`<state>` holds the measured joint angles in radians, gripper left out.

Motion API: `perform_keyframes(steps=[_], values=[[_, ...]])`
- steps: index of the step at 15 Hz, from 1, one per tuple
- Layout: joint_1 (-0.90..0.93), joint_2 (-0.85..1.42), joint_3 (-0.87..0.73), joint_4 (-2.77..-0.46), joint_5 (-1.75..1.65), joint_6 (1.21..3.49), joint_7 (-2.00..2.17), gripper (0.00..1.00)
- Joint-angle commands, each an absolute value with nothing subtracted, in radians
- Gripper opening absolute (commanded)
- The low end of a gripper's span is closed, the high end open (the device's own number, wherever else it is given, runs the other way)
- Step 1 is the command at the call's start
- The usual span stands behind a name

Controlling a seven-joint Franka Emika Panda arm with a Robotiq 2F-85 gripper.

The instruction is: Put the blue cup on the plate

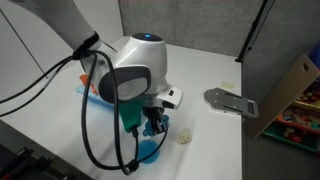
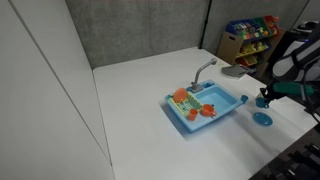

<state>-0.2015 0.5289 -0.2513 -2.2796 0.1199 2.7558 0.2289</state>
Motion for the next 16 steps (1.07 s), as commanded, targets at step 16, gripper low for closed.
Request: perform_keyframes(steps=[16], values=[[-0.22,0.574,-0.25,-2.366,0.125,2.905,0.193,0.03]])
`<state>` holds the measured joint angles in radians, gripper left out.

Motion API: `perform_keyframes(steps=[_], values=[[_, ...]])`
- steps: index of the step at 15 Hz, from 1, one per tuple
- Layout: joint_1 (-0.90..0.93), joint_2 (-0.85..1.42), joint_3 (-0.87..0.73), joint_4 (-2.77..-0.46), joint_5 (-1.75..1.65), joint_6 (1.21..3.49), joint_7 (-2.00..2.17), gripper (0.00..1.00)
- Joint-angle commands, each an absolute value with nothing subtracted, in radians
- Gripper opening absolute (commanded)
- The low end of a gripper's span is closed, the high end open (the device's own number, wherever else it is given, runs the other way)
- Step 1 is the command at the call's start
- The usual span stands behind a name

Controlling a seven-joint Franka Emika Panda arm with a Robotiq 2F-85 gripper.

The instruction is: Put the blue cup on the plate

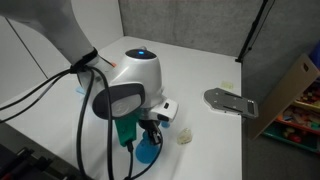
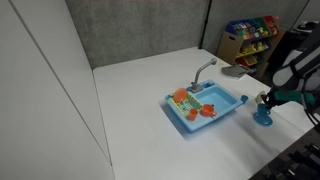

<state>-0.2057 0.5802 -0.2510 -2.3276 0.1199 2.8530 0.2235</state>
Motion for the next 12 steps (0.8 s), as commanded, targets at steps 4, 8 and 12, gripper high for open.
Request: perform_keyframes(steps=[4,8,12], values=[[-0.231,0.586,-0.245,-2.391,0.134,2.954,0.194,0.03],[-0.252,0.609,-0.223,-2.388,0.143,2.979,0.183,0.03],[-0.282,0.625,-0.187,-2.382,0.149,2.993,0.166,0.03]])
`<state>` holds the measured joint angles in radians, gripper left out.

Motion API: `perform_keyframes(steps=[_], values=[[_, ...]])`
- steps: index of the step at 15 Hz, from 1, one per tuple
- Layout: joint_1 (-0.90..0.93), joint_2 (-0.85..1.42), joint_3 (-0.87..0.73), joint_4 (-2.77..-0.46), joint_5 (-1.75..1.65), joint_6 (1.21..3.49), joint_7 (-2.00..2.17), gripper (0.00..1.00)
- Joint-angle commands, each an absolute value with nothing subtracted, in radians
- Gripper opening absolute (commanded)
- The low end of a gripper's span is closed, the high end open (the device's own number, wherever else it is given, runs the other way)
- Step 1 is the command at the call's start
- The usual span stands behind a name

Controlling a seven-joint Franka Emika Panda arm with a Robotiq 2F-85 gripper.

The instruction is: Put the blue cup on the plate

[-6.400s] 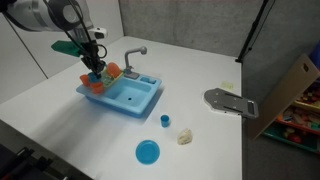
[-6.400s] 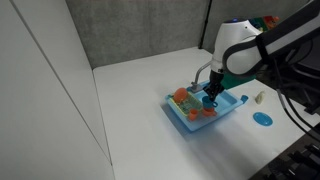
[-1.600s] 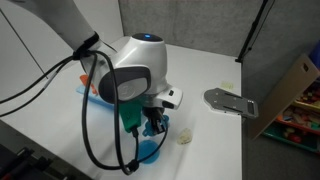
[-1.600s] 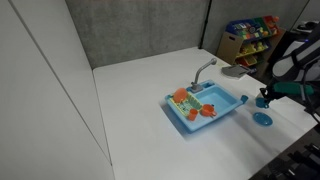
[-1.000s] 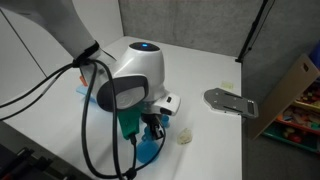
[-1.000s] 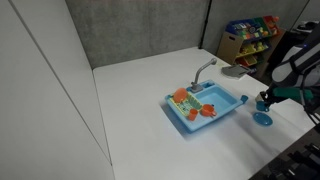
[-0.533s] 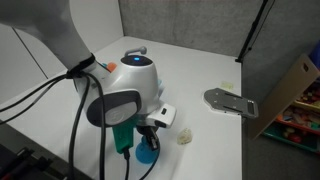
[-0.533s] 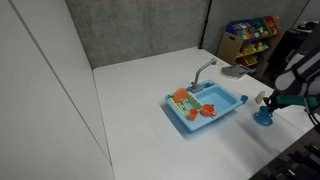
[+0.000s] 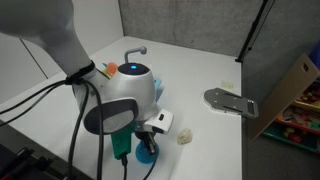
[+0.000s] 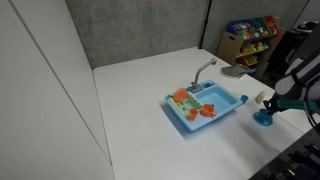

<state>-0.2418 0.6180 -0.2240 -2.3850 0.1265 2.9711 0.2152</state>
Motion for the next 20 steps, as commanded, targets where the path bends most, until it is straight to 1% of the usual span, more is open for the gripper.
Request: perform_keyframes(steps=[1,10,11,12,14,16,20], values=[[-0.289,0.627,-0.18,-2.382,0.149,2.996,0.162,0.04],[-0.315,0.63,-0.169,-2.39,0.149,3.019,0.149,0.04],[-0.316,0.63,-0.169,-2.39,0.149,3.019,0.149,0.09],[-0.317,0.63,-0.169,-2.39,0.148,3.019,0.148,0.31],[-0.318,0.628,-0.168,-2.392,0.148,3.019,0.147,0.35],[-0.32,0.623,-0.168,-2.396,0.147,3.018,0.144,0.5],[-0.312,0.585,-0.188,-2.417,0.145,3.005,0.149,0.82]])
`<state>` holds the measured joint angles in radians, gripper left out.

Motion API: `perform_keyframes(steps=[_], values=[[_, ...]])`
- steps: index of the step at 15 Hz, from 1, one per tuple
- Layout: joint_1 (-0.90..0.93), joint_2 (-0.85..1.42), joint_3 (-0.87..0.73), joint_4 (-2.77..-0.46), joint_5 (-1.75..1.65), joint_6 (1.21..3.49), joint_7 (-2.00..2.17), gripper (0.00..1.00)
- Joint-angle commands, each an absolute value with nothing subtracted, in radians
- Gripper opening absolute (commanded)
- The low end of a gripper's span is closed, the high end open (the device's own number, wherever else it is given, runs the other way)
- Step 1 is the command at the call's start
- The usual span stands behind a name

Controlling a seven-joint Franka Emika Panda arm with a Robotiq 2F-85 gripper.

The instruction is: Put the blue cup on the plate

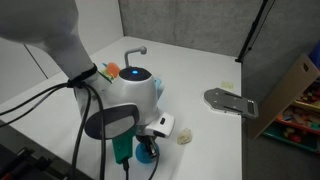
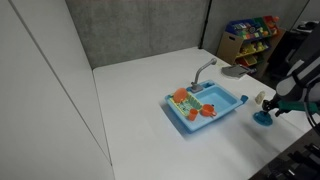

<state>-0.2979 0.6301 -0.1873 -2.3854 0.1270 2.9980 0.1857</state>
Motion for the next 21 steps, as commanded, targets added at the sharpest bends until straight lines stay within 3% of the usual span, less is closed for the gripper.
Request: perform_keyframes(steps=[1,3,14,21], values=[[-0.302,0.572,-0.2,-2.424,0.144,3.001,0.155,0.89],[-0.282,0.549,-0.222,-2.43,0.142,2.988,0.17,1.0],[-0.13,0.373,-0.326,-2.466,0.072,2.778,0.196,1.0],[-0.128,0.173,-0.324,-2.499,-0.079,2.562,0.189,1.0]])
